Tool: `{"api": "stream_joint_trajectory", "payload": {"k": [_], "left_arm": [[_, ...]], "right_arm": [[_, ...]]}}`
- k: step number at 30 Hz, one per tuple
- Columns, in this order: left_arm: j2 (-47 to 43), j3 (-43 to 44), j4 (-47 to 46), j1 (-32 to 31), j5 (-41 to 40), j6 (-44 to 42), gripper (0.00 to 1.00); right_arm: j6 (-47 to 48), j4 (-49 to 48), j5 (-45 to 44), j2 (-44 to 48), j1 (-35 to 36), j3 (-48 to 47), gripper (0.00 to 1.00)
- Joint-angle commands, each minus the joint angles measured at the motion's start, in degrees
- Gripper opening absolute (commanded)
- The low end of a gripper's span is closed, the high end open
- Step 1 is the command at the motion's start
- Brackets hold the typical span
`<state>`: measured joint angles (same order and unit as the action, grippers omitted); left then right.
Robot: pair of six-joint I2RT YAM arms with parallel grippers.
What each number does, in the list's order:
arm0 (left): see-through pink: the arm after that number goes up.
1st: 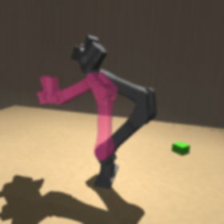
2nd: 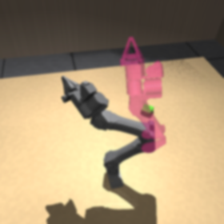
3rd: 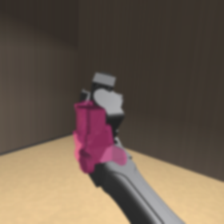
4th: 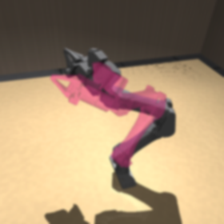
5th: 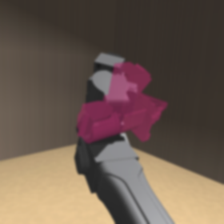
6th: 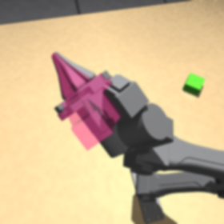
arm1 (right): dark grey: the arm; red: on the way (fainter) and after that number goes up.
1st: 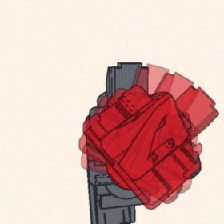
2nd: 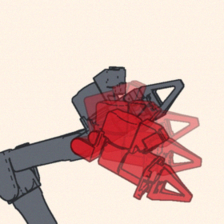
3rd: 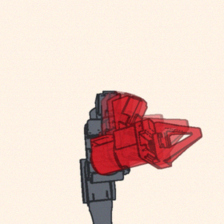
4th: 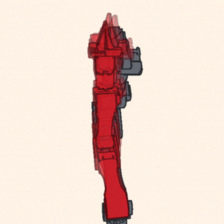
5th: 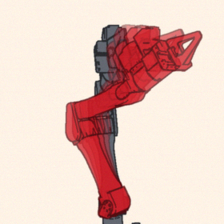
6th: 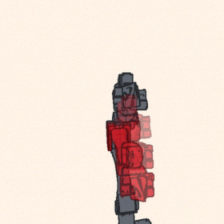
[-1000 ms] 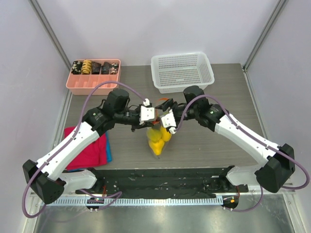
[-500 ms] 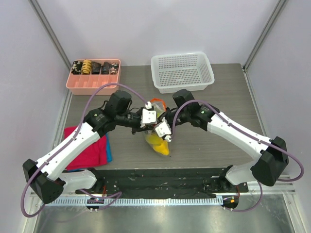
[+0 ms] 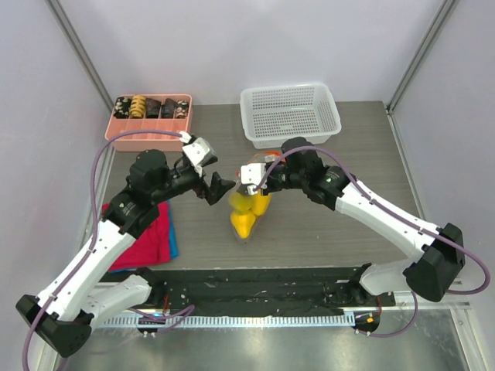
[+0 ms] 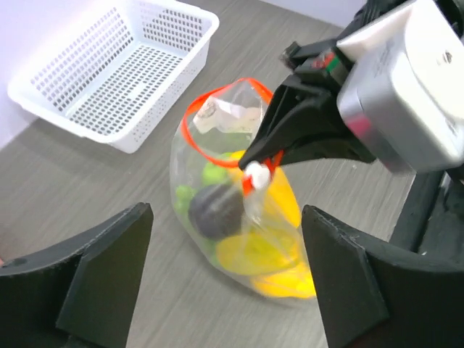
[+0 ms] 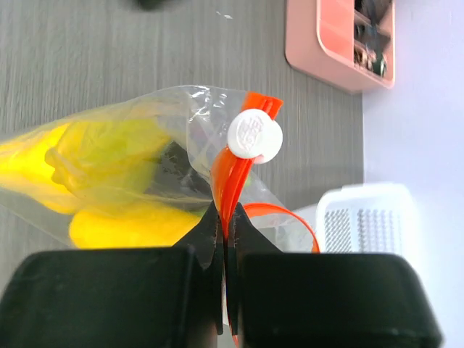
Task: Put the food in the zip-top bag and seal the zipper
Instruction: Zip the zipper food storage bag at the center of the board.
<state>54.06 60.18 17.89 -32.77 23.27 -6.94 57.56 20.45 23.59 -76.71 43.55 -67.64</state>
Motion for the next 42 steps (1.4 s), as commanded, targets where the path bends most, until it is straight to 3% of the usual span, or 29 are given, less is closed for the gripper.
{"api": "stream_joint_trajectory", "payload": {"k": [1, 8, 15, 18, 20, 21, 23, 24, 25, 27, 28, 30, 31, 34, 36, 42], "left_arm": [[-0.4, -4.4, -5.9, 1.6, -2.9, 13.8, 0.9], [5.1, -7.1, -16.1, 2.3, 3.4, 19.2, 0.91], [11.6, -6.0, -20.9, 2.2, 16.2, 17.0, 0.77], [13.4, -5.5, -21.2, 2.0, 16.8, 17.7, 0.61], [14.0, -5.4, -21.4, 2.0, 16.6, 17.1, 0.46], [14.0, -5.3, -21.5, 2.0, 15.9, 17.1, 0.34], [14.1, -4.9, -20.9, 2.1, 15.4, 16.6, 0.21], [13.9, -4.6, -20.8, 2.1, 14.9, 16.5, 0.05], [13.9, -4.0, -19.5, 2.2, 14.7, 16.3, 0.0], [13.8, -3.0, -18.3, 2.3, 16.4, 14.5, 0.0], [13.9, -2.7, -18.1, 2.3, 17.8, 14.2, 0.0], [14.1, -2.1, -18.1, 2.3, 21.4, 13.1, 0.0], [14.1, -1.9, -16.7, 2.3, 22.3, 12.2, 0.0], [13.3, -0.9, -12.6, 2.3, 24.2, 3.5, 0.0], [12.5, -0.6, -9.2, 2.3, 25.5, -3.6, 0.0], [11.3, 1.2, -2.3, 2.0, 27.4, -13.2, 0.0]], "right_arm": [[-15.9, -7.1, -7.6, 3.4, 0.1, -1.0, 0.01], [-21.1, -8.6, -8.4, 5.7, 0.7, 2.2, 0.01], [-24.2, -9.1, -9.1, 5.9, 0.7, 2.4, 0.01], [-24.9, -9.8, -8.7, 6.5, 0.7, 2.9, 0.01], [-25.0, -10.1, -8.5, 6.9, 0.7, 3.1, 0.01], [-25.2, -10.1, -8.4, 7.4, 0.7, 3.3, 0.01], [-25.5, -9.7, -8.0, 7.6, 0.7, 3.6, 0.01], [-25.4, -9.7, -7.6, 7.9, 0.7, 3.9, 0.01], [-25.4, -9.7, -7.3, 8.5, 0.7, 4.1, 0.01], [-25.5, -9.2, -5.6, 9.0, 0.7, 4.7, 0.01], [-25.5, -8.9, -4.9, 9.7, 0.7, 4.9, 0.03], [-25.2, -7.1, -2.6, 10.0, 0.7, 4.7, 0.24], [-25.3, -6.4, -1.9, 10.8, 0.7, 4.5, 0.46], [-26.5, -4.5, 0.8, 12.5, 0.7, 3.7, 0.67], [-27.7, -4.2, 2.8, 14.0, 0.6, 3.0, 0.69], [-32.2, -4.4, 9.3, 13.9, -0.2, 0.1, 0.7]]}}
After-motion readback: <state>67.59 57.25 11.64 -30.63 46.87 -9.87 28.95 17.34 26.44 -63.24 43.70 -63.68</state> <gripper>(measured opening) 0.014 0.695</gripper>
